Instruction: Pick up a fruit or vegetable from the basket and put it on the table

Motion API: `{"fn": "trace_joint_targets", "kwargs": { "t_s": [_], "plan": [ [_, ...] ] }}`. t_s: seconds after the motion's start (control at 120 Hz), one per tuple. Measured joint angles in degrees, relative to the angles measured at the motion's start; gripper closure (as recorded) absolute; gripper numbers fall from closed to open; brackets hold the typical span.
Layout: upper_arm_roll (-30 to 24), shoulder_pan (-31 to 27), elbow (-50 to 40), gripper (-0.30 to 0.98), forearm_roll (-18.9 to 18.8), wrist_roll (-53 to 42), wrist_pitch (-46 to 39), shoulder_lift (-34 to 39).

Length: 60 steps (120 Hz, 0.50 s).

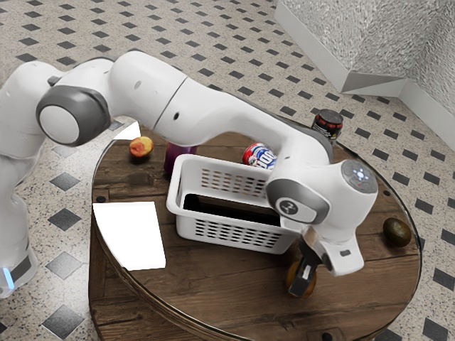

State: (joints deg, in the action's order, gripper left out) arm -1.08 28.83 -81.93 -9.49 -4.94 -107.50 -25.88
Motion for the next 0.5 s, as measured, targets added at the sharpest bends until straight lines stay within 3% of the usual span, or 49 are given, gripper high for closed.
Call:
{"fn": "trace_joint_targets", "kwargs": {
  "t_s": [0.167, 0.283, 0.333, 0.375, 0.4, 0.45, 0.5],
  "plan": [
    [-0.3, -0.1, 1.2, 0.04, -0.7, -0.4, -1.2, -0.4],
    [2.9, 1.0, 10.2, 0.02, -4.0, -1.5, -4.0, -0.5],
    [6.2, 5.2, 28.5, 0.02, -7.8, -2.3, 3.5, 0.0],
    [7.5, 5.7, 52.7, 0.02, -10.2, -2.5, 15.9, 0.0],
    [8.3, 4.9, 62.8, 0.02, -12.3, -2.5, 23.5, 0.8],
    [8.9, 2.1, 74.0, 0.02, -16.9, -2.4, 37.0, 2.4],
    [6.0, -5.4, 77.9, 0.02, -19.4, -2.2, 47.8, 3.3]
  ]
}}
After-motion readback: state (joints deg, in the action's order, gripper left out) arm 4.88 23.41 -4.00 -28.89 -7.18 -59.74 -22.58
